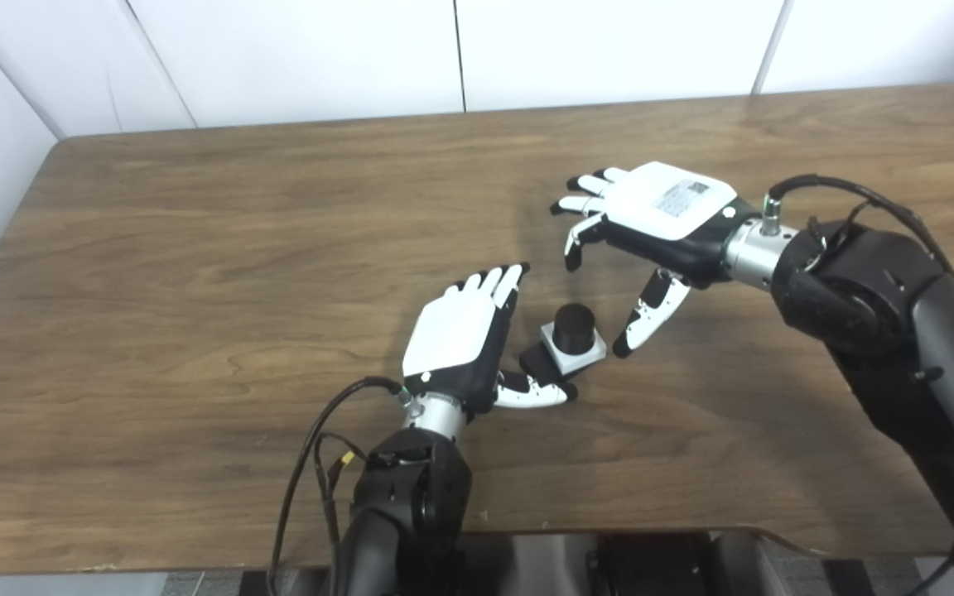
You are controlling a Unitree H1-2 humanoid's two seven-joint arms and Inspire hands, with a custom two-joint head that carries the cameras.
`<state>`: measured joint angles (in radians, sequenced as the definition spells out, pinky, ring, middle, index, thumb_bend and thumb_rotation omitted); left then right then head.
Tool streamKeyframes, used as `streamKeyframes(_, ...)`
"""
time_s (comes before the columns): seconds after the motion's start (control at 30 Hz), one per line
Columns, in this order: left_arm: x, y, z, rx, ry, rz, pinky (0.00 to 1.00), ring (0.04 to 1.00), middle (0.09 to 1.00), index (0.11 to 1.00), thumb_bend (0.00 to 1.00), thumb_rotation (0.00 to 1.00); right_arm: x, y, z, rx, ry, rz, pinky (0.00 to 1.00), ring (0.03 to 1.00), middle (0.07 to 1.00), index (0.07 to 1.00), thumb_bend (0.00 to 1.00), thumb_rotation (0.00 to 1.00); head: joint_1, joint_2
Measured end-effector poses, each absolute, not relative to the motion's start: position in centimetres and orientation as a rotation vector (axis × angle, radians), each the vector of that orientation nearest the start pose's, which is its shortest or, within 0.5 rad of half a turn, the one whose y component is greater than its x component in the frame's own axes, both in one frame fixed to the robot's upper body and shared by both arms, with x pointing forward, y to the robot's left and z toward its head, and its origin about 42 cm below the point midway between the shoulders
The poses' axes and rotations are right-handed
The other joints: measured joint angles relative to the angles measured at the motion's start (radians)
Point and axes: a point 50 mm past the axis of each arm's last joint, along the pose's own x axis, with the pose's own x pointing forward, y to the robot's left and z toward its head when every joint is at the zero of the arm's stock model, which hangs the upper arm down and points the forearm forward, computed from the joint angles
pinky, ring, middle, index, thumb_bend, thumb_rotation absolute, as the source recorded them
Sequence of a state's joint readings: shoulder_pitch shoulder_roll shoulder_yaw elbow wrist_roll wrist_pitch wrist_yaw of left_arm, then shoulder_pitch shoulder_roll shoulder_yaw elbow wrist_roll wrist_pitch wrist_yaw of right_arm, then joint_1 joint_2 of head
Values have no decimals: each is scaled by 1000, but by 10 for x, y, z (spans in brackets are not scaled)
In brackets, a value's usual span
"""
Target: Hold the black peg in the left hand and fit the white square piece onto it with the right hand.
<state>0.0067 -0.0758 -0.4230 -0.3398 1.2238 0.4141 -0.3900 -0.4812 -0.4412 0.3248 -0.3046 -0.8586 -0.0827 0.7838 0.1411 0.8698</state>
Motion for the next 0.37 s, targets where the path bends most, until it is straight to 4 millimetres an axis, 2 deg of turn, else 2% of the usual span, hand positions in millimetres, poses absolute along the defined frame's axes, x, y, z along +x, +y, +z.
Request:
streamKeyframes(0.23,253,106,174,1050,49,-278,1000,1000,1000,1000,901,422,361,-199,278,-1558,-370,706,1000,1000,971,775,986,465,-6,-17)
streamKeyframes(0.37,253,116,178,1048,55,-264,981,1000,1000,1000,888,477,363,-209,283,-1523,-331,671,1000,1000,977,804,987,469,-6,-18)
